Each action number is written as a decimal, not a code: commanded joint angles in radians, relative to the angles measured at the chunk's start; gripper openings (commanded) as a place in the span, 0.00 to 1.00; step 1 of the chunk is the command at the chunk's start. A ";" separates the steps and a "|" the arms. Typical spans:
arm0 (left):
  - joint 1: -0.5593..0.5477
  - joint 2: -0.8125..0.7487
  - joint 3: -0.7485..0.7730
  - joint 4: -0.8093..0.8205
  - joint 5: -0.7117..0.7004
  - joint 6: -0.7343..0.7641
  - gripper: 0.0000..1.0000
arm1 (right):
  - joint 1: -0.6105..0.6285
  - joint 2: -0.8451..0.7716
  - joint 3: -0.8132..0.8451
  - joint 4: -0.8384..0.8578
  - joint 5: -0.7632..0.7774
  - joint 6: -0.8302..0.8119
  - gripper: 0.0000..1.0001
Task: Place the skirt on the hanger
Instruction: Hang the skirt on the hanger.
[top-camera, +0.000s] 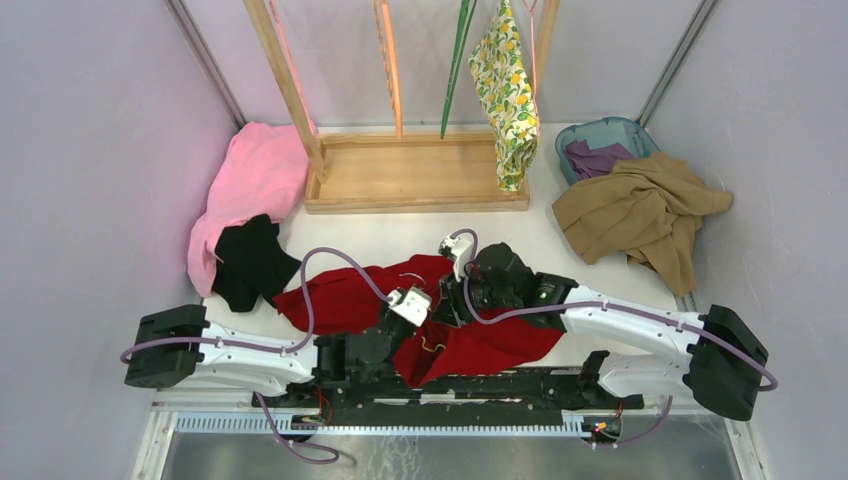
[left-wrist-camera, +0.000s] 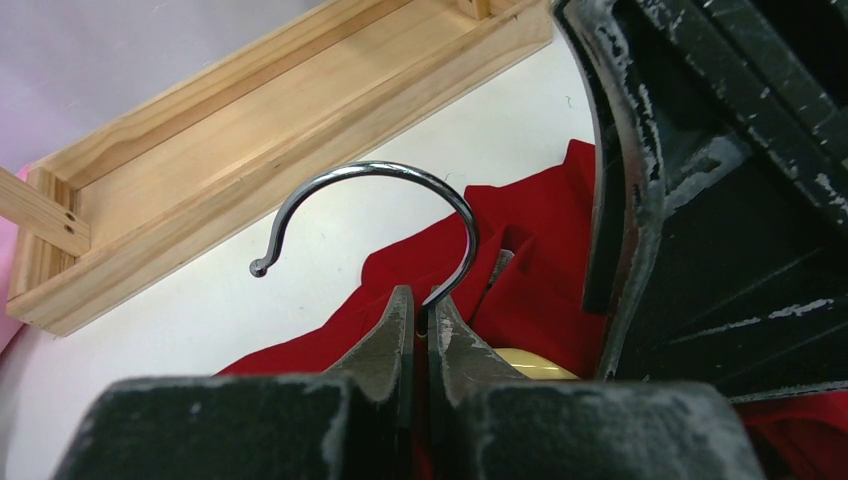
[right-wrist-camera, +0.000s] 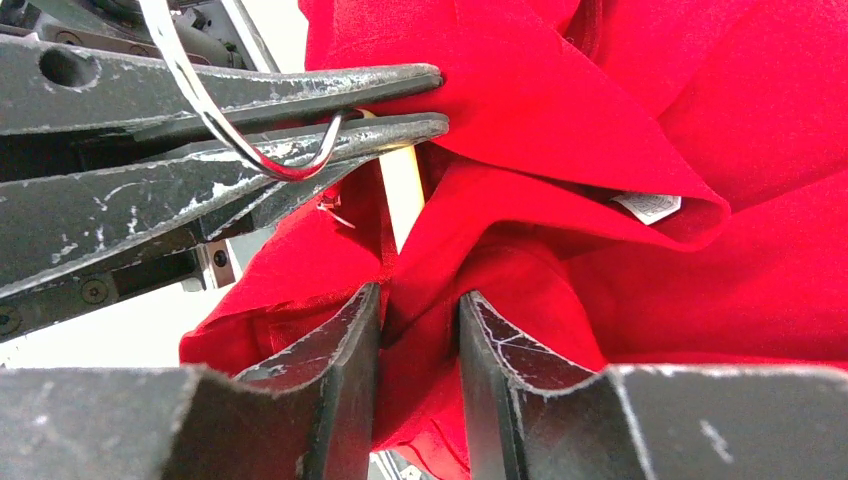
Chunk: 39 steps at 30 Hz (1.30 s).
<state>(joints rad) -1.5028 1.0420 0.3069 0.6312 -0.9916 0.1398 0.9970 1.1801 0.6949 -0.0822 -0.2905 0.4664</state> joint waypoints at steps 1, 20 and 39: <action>-0.034 -0.017 0.046 0.179 0.182 -0.077 0.03 | 0.039 0.025 0.050 0.222 -0.058 0.000 0.38; -0.032 -0.233 0.117 -0.154 0.139 -0.162 0.29 | 0.055 -0.125 0.039 0.022 -0.001 -0.047 0.01; -0.031 -0.387 0.159 -0.368 -0.119 -0.153 0.37 | 0.054 -0.347 0.024 -0.197 0.009 -0.053 0.01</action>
<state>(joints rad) -1.5524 0.6842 0.3988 0.2672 -0.8970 -0.0105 1.0420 0.8906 0.7006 -0.1982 -0.2413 0.4217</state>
